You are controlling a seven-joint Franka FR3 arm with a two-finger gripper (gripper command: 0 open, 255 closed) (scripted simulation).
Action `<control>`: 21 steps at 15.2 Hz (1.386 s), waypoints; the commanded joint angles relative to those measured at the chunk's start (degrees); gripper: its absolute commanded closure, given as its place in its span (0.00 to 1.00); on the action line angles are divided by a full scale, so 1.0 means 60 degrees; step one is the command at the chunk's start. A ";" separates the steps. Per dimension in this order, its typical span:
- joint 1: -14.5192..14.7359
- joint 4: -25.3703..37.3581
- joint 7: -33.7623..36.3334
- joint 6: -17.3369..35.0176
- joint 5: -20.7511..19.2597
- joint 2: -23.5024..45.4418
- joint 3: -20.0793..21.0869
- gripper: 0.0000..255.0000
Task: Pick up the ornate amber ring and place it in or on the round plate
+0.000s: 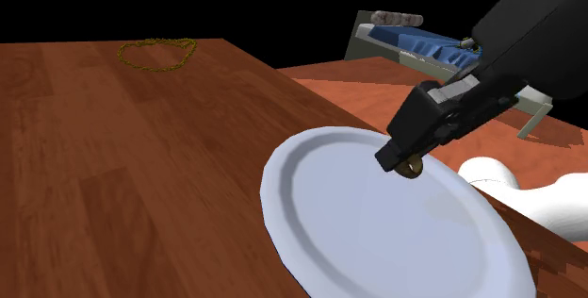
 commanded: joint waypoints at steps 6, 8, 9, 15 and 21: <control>0.0231 -0.1099 0.0054 0.0672 0.0270 -0.0432 0.0209 1.00; 0.0294 -0.1399 0.0068 0.0868 0.0351 -0.0538 0.0280 1.00; 0.0316 -0.1502 0.0074 0.0936 0.0379 -0.0573 0.0306 1.00; 0.0316 -0.1502 0.0074 0.0936 0.0379 -0.0573 0.0306 1.00; 0.0315 -0.1500 0.0074 0.0935 0.0378 -0.0572 0.0305 0.00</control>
